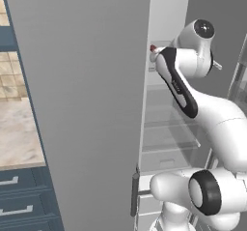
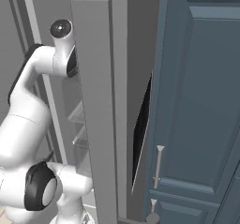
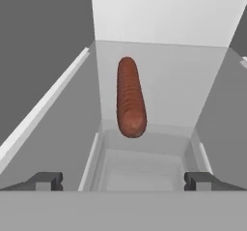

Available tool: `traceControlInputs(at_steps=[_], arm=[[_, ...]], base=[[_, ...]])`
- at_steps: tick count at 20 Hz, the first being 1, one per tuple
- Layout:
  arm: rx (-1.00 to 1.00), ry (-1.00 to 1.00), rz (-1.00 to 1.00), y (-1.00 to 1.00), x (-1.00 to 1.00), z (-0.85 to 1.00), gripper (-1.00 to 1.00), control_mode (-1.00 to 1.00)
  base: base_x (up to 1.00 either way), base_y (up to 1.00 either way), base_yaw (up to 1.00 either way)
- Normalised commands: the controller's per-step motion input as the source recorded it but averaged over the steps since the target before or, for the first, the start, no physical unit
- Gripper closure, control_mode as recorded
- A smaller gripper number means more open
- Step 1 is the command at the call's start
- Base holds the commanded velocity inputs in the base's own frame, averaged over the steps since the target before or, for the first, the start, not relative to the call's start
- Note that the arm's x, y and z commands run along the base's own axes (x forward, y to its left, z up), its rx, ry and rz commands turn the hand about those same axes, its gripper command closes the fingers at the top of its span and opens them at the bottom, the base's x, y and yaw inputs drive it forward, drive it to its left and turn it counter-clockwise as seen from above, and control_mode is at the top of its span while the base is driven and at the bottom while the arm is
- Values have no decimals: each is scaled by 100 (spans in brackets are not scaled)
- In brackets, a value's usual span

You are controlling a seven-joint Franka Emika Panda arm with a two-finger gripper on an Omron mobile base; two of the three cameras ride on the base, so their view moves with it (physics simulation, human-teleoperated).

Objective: Retrieve the sausage and cheese from the fridge and place them on the cutting board on the counter.

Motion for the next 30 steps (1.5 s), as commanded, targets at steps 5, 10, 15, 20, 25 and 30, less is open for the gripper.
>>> traceControlInputs(at_steps=[5, 10, 15, 20, 25, 30], arm=[[0, 4, 0, 0, 50, 2, -100, -100], [0, 3, 0, 0, 58, 0, -100, -100], [0, 1, 0, 0, 44, -13, -100, -100], [0, 0, 0, 0, 0, -51, 100, -100], [0, 0, 0, 0, 0, -13, 100, -100], [0, 0, 0, 0, -40, -19, 100, -100]], base=[[0, 0, 0], [0, 0, 0], [0, 0, 0], [0, 0, 0], [0, 0, 0], [0, 0, 0]])
